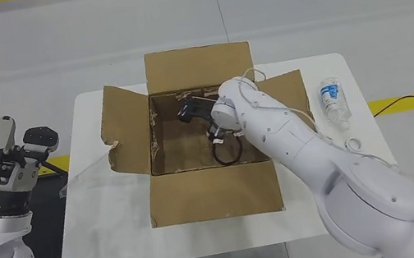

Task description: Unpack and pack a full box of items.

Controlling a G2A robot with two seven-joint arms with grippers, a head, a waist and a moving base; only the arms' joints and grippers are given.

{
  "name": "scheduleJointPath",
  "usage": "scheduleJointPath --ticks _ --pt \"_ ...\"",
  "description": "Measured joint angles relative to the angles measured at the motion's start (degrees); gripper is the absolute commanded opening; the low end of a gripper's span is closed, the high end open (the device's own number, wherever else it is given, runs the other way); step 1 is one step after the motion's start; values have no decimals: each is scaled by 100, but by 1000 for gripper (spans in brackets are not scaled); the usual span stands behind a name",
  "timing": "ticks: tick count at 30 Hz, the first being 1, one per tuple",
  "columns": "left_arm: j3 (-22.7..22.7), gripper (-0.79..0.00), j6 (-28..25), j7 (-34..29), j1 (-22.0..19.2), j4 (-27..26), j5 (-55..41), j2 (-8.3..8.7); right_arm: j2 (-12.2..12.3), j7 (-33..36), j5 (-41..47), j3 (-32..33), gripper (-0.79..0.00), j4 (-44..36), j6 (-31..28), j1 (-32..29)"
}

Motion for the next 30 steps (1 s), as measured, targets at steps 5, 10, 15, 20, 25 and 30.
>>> scheduleJointPath --ticks 5,10,15,20,25,30 --pt "0 0 0 0 0 0 0 0 -112 -35 -25 8 -477 205 -78 27" --pt "0 0 0 0 0 0 0 0 -214 -36 -87 0 -471 360 -124 41" --pt "0 0 0 0 0 0 0 0 -305 -54 -134 6 -579 515 -168 56" --pt "0 0 0 0 0 0 0 0 -371 -111 -147 38 -785 635 -209 88" --pt "0 0 0 0 0 0 0 0 -386 -266 -54 148 -785 791 -355 158" --pt "0 0 0 0 0 0 0 0 -331 -522 93 305 -785 762 -795 268"
